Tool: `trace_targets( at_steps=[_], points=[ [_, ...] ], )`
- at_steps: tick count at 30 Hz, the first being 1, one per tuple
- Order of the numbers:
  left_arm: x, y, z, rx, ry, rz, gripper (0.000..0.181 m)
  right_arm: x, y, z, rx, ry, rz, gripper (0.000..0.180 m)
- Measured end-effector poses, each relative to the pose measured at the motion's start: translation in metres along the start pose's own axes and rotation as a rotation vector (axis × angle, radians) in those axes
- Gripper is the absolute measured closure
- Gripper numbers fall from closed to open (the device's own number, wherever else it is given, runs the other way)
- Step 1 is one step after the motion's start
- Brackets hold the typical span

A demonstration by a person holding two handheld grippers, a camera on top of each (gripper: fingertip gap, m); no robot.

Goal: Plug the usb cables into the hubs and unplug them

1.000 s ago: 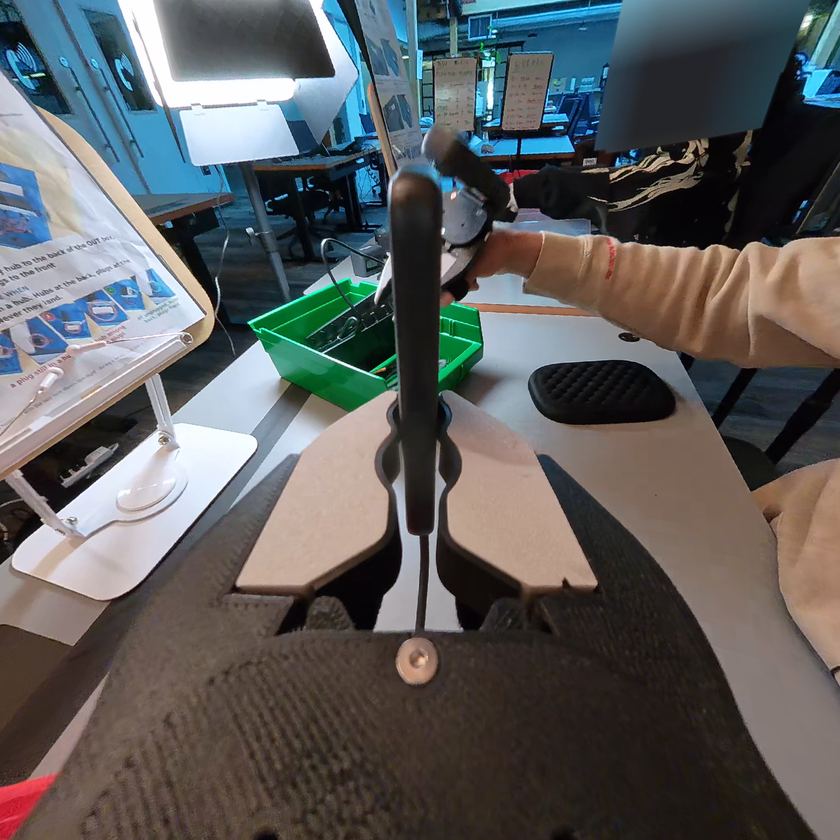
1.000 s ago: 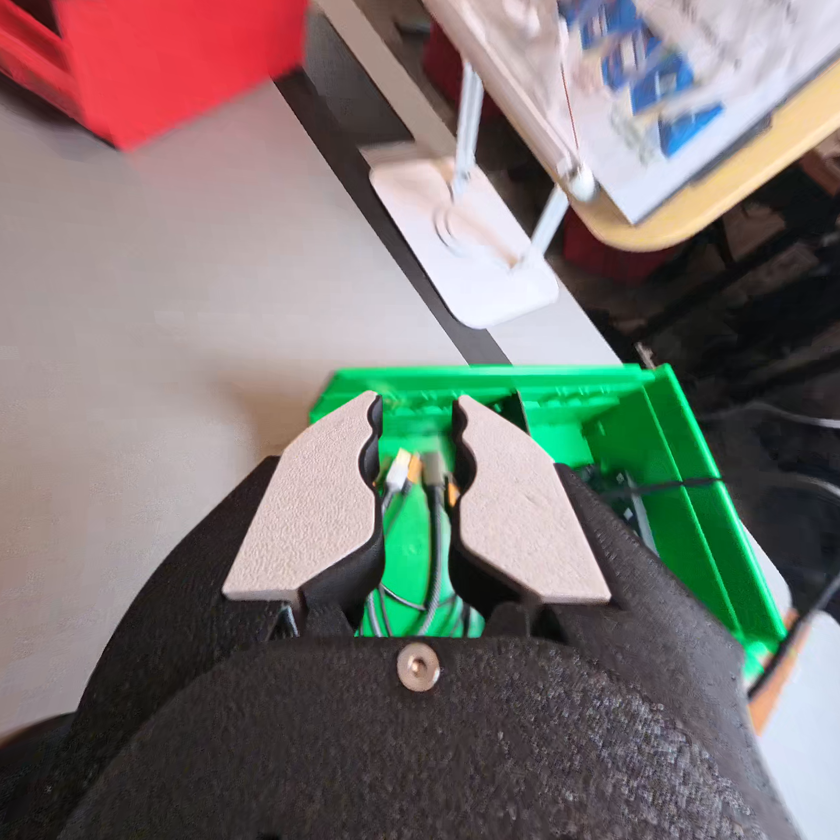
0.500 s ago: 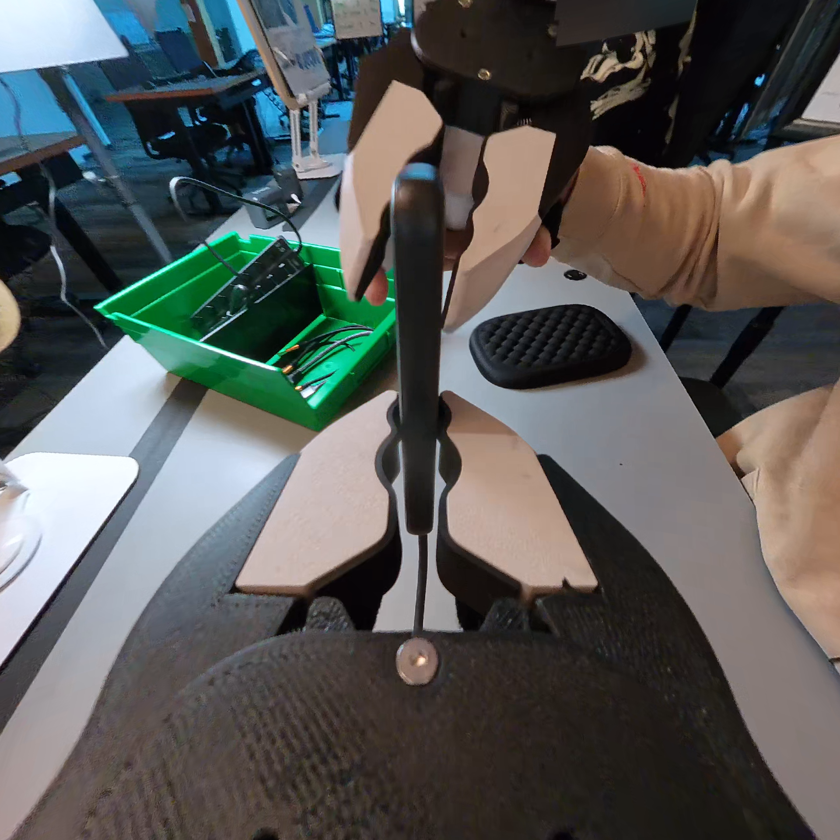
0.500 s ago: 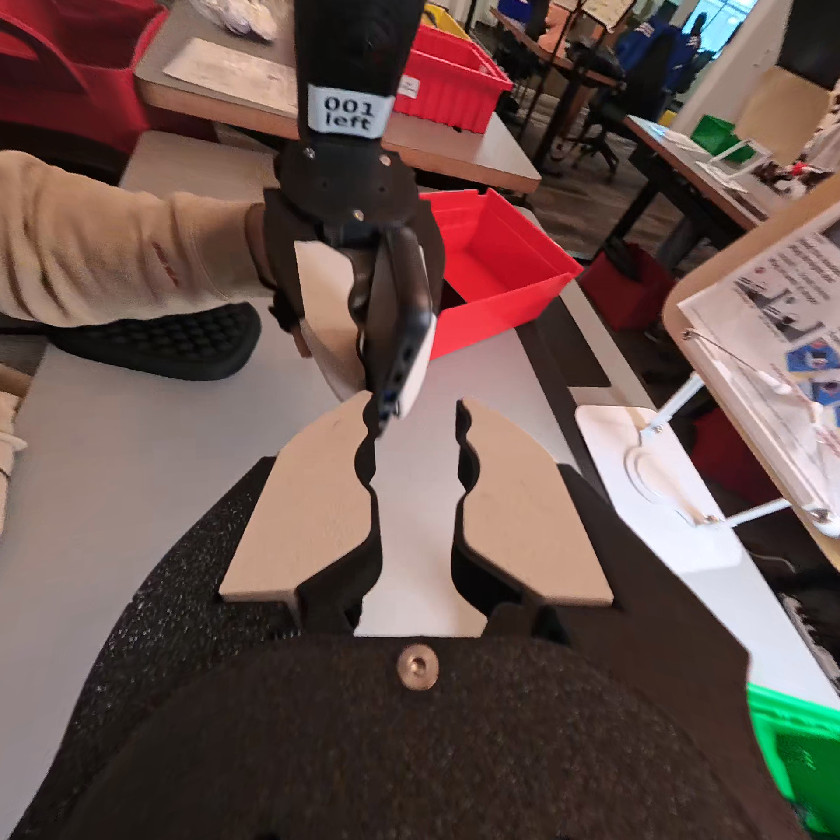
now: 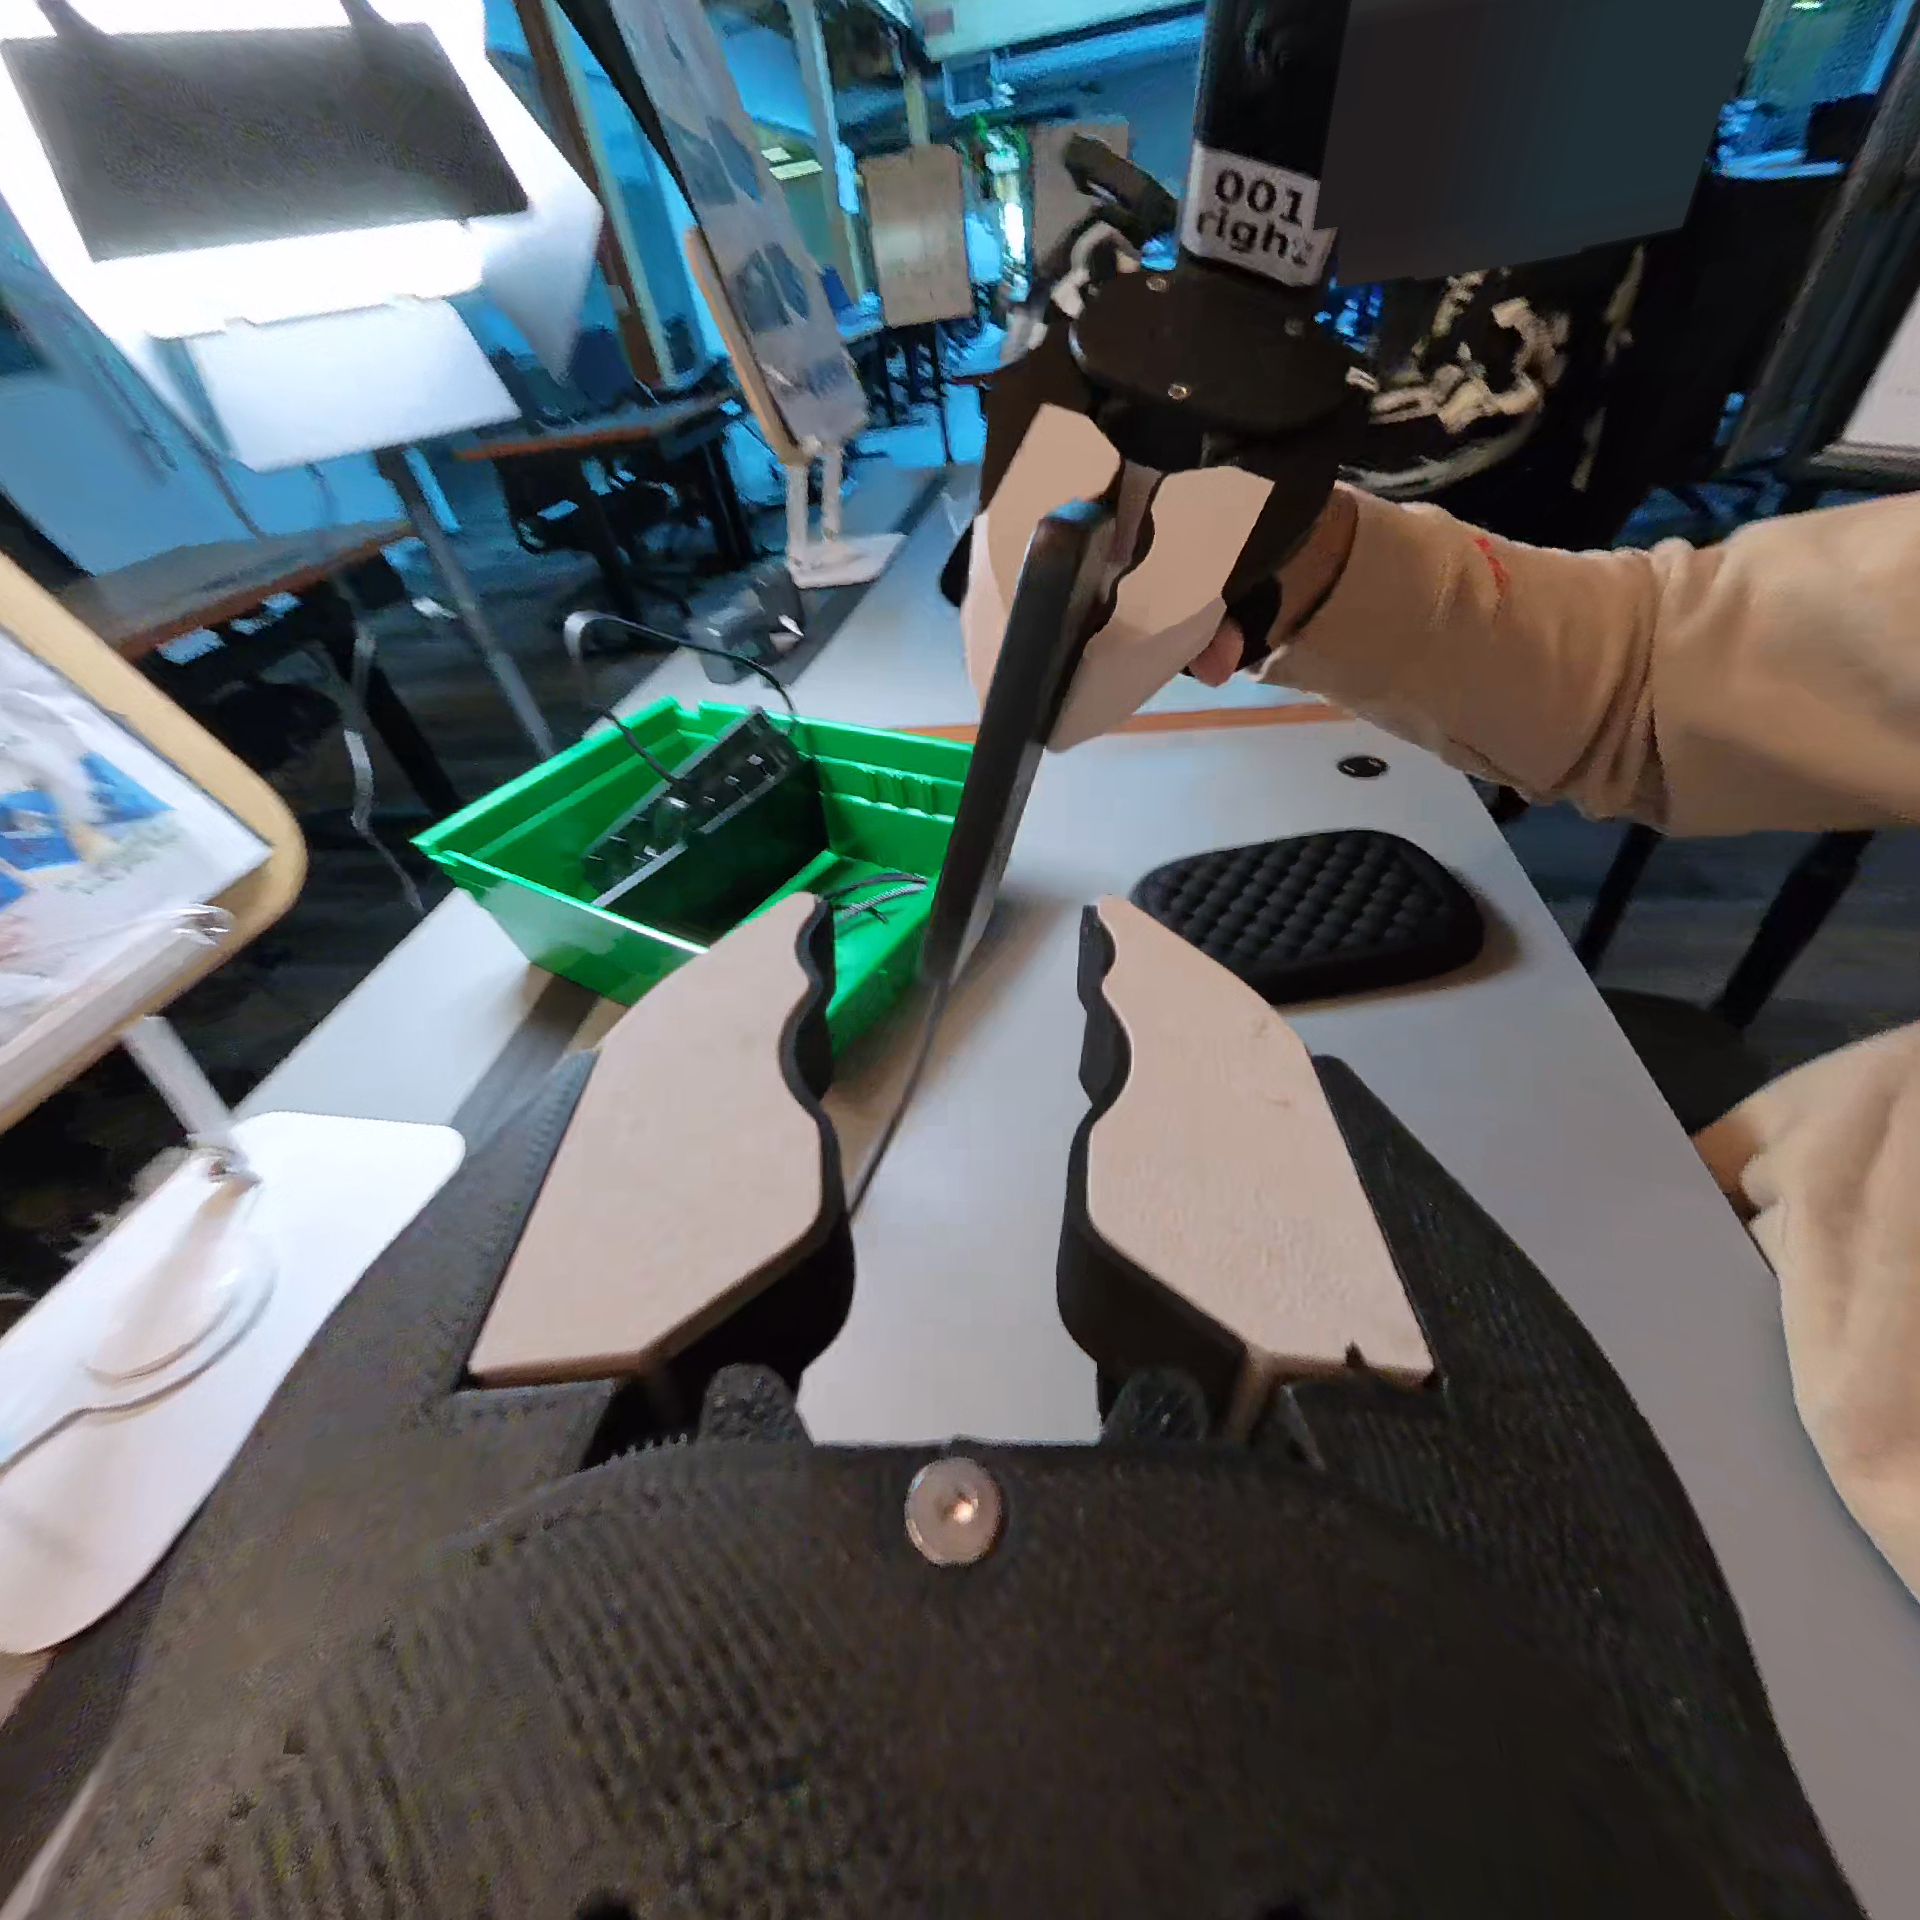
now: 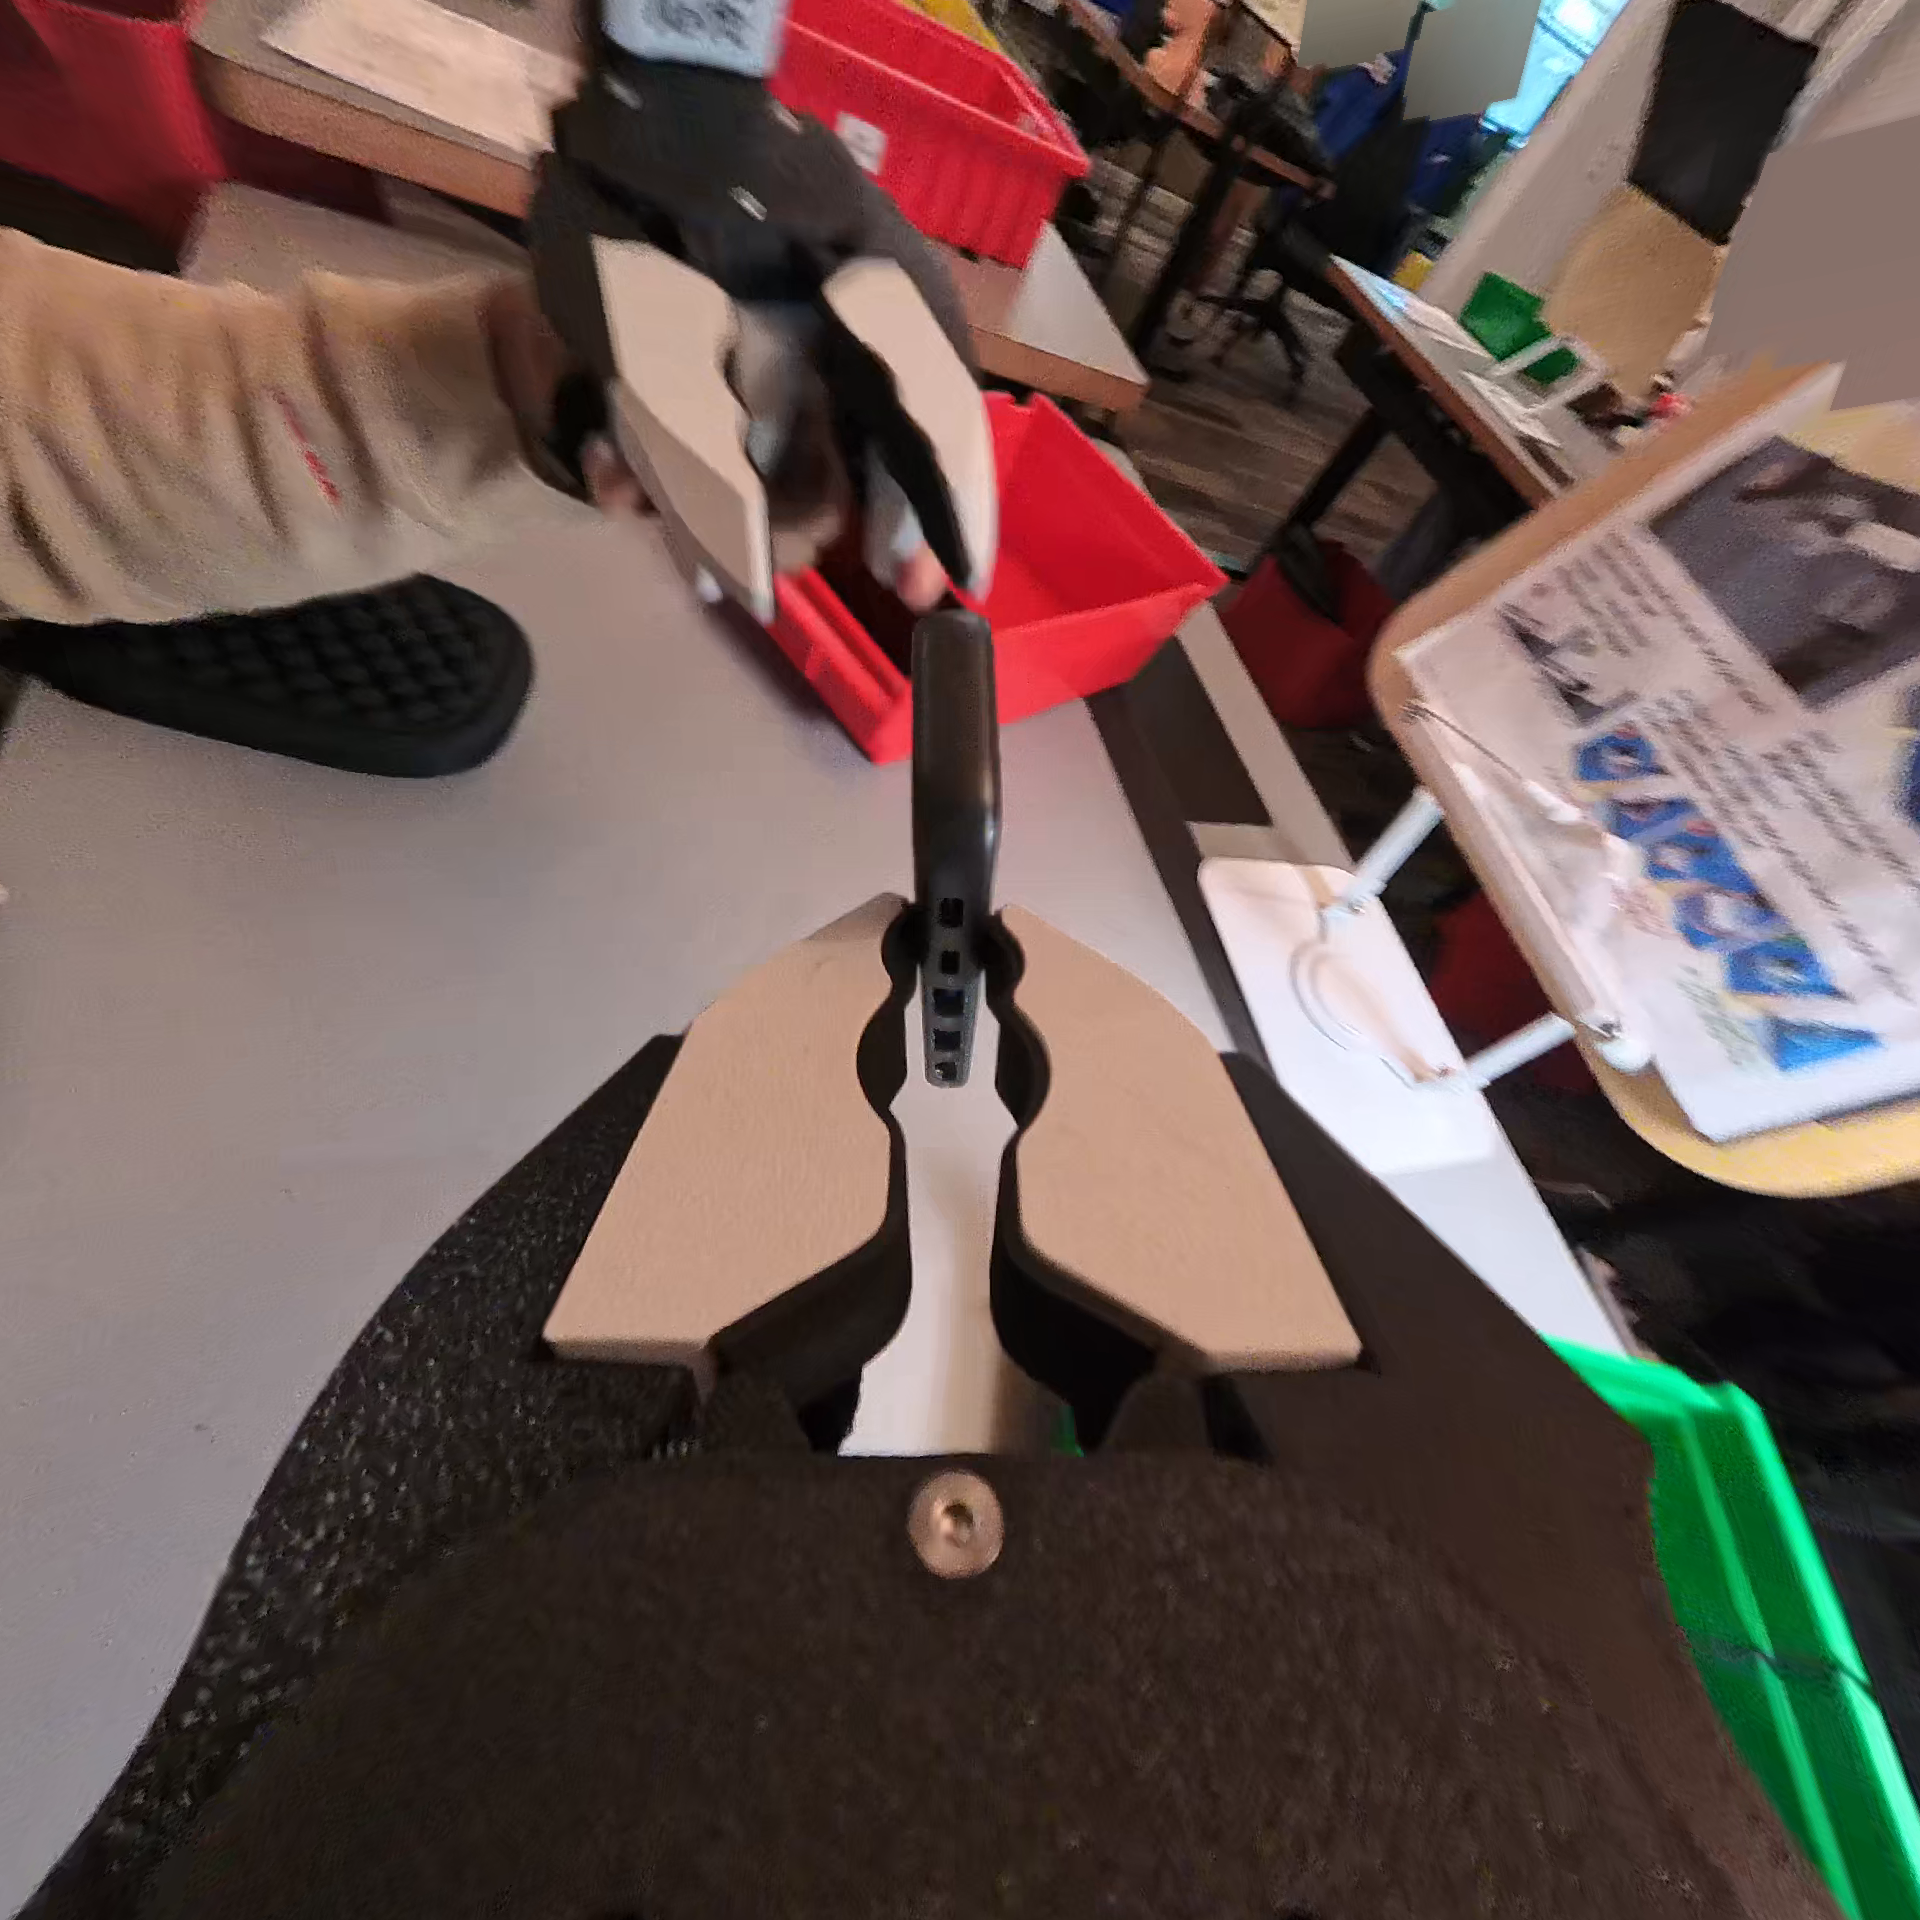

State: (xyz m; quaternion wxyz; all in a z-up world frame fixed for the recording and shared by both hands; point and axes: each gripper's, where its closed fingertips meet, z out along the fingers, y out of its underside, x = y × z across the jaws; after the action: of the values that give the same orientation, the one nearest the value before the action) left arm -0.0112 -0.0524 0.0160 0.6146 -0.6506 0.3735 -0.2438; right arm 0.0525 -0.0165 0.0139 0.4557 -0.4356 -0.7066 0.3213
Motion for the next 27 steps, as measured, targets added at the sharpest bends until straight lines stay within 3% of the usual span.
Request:
trace_targets(
  at_steps=[5, 12, 19, 27],
  points=[
    [-0.012, -0.011, -0.038, 0.020, -0.128, 0.036, 0.136, 0.067, 0.015, -0.053, -0.110, 0.218, 0.043, 0.168],
    [-0.006, 0.064, -0.073, -0.067, -0.204, -0.076, 0.137, 0.161, 0.053, -0.096, -0.216, 0.475, 0.162, 0.168],
    [0.012, 0.113, -0.093, -0.068, -0.224, -0.181, 0.138, 0.223, 0.112, -0.089, -0.213, 0.617, 0.428, 0.168],
    [0.012, 0.136, -0.091, -0.072, -0.221, -0.241, 0.142, 0.260, 0.206, -0.052, -0.417, 0.727, 0.659, 0.168]
  ],
)
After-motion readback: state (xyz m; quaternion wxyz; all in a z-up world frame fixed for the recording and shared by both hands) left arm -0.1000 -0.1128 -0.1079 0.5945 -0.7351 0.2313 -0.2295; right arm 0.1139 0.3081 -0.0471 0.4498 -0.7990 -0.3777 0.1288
